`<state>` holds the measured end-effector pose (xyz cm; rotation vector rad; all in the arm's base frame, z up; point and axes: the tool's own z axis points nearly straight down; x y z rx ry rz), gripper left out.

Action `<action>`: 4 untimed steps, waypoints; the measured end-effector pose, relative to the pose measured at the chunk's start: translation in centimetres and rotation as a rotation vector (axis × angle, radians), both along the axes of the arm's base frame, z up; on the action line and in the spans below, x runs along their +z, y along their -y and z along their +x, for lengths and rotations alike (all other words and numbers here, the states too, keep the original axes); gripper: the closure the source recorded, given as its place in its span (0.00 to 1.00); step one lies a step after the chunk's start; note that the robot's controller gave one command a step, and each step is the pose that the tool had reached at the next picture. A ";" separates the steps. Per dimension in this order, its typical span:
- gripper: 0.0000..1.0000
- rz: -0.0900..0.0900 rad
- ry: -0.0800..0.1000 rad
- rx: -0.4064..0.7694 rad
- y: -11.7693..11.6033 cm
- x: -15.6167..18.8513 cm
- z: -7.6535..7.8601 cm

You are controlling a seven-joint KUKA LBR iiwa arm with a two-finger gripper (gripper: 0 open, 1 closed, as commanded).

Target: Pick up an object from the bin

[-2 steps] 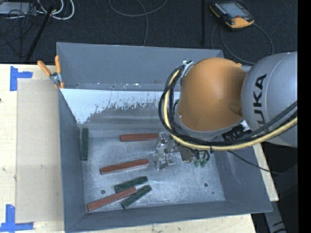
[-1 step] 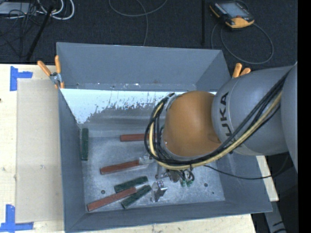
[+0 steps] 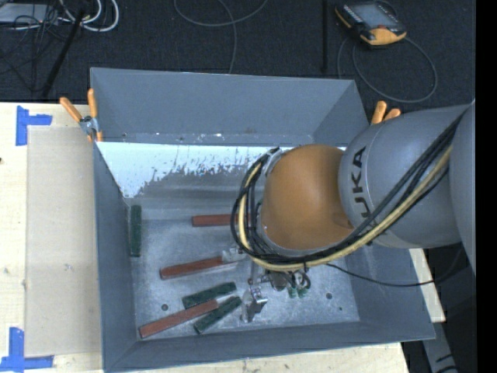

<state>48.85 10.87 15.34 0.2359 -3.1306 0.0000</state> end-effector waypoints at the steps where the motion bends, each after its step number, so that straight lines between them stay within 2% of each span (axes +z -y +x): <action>1: 1.00 0.000 0.006 0.159 -2.0 -8.0 -0.6; 2: 1.00 0.000 0.005 0.158 -2.0 -8.0 -0.6; 3: 1.00 0.000 0.002 0.188 -3.1 3.8 1.1; 4: 1.00 0.001 0.001 0.188 -3.1 3.8 1.1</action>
Offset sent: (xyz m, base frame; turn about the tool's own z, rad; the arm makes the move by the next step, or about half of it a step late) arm 0.0000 0.0000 0.0000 0.0000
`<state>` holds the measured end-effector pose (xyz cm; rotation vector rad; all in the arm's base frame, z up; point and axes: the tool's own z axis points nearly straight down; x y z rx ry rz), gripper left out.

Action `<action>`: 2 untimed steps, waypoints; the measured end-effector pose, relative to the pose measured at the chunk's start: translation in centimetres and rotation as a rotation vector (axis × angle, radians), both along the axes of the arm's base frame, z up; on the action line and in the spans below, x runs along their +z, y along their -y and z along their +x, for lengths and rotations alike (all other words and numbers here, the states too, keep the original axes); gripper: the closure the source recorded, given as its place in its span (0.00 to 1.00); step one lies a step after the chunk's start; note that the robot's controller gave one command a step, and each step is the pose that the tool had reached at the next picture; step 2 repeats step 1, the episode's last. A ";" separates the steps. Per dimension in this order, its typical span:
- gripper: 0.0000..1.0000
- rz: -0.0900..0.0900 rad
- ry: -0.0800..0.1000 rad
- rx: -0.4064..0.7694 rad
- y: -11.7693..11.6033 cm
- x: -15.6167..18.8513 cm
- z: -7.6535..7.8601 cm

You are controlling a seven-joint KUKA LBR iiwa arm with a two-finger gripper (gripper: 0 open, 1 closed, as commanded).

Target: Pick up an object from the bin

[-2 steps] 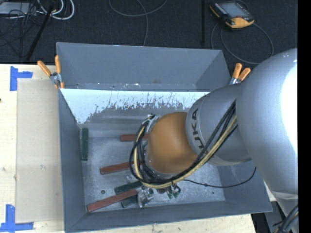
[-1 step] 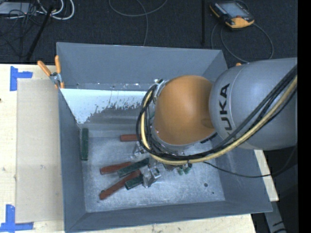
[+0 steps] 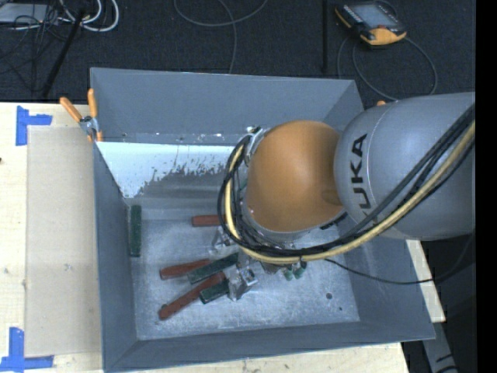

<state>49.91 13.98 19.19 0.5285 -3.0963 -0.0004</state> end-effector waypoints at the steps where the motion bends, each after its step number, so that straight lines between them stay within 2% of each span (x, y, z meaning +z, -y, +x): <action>1: 1.00 0.002 -0.003 -0.166 2.5 0.8 2.4; 2: 1.00 0.002 -0.003 -0.166 2.5 0.8 2.4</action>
Offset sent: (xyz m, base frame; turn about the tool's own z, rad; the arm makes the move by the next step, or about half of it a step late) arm 0.0431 0.0294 0.1428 0.0087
